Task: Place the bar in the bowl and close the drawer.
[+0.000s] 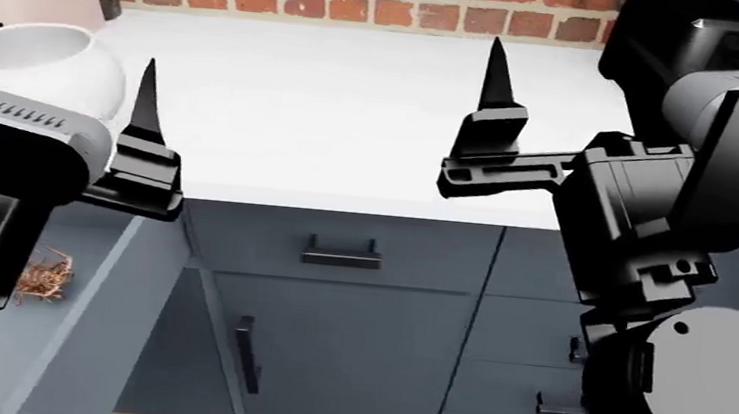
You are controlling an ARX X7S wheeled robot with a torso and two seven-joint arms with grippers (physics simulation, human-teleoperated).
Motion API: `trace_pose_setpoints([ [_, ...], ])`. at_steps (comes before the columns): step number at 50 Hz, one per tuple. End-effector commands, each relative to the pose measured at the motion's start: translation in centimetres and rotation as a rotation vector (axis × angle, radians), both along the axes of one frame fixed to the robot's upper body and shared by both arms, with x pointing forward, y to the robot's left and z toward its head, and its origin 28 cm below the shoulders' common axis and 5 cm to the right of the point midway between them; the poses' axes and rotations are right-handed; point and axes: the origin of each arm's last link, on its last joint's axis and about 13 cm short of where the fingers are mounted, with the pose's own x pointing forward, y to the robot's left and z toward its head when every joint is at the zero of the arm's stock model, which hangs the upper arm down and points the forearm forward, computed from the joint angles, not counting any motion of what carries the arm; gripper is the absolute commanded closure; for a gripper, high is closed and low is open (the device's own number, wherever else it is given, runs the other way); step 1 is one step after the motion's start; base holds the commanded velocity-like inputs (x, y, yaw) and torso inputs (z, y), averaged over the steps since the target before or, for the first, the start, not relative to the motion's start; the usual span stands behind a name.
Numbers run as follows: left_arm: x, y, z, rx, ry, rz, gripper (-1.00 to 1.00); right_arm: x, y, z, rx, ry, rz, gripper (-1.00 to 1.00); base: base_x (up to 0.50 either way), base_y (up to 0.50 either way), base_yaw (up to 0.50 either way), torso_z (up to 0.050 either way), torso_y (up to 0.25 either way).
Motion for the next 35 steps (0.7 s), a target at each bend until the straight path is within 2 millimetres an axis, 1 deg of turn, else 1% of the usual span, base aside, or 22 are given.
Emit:
trace_pose_setpoints([
  [1,0.8,-1.1,-0.1,0.007,-0.002,-0.050,-1.00,0.9,0.2,-0.6,-0.001,-0.001,-0.001,-1.00,0.00,-0.50,0.00,0.000,0.000],
  [6,1.0,-1.3,-0.2,0.005,-0.001,-0.056,-1.00,0.9,0.4,-0.6,-0.008,-0.005,0.006,-1.00,0.00,-0.50,0.00,0.000,0.000],
  [14,1.2,-1.5,-0.5,0.000,0.001,-0.064,-1.00,0.8,0.4,-0.4,-0.004,-0.036,-0.008,-1.00,0.00,-0.03,0.01,0.000,0.000],
  [19,1.1,-1.3,-0.9,-0.001,0.010,-0.053,-1.00,0.9,0.4,-0.5,0.035,-0.075,-0.002,-1.00,0.01,0.00,0.50,0.000,0.000],
  [29,0.9,-1.1,-1.3,-0.004,0.019,-0.038,-1.00,1.1,0.7,-0.7,0.031,-0.083,0.025,-1.00,0.03,0.00,0.50,0.000,0.000],
  [35,0.7,-1.0,-1.2,0.006,0.018,-0.033,-1.00,1.2,0.8,-0.6,0.023,-0.087,0.039,-1.00,0.04,0.00,0.50,0.000,0.000],
])
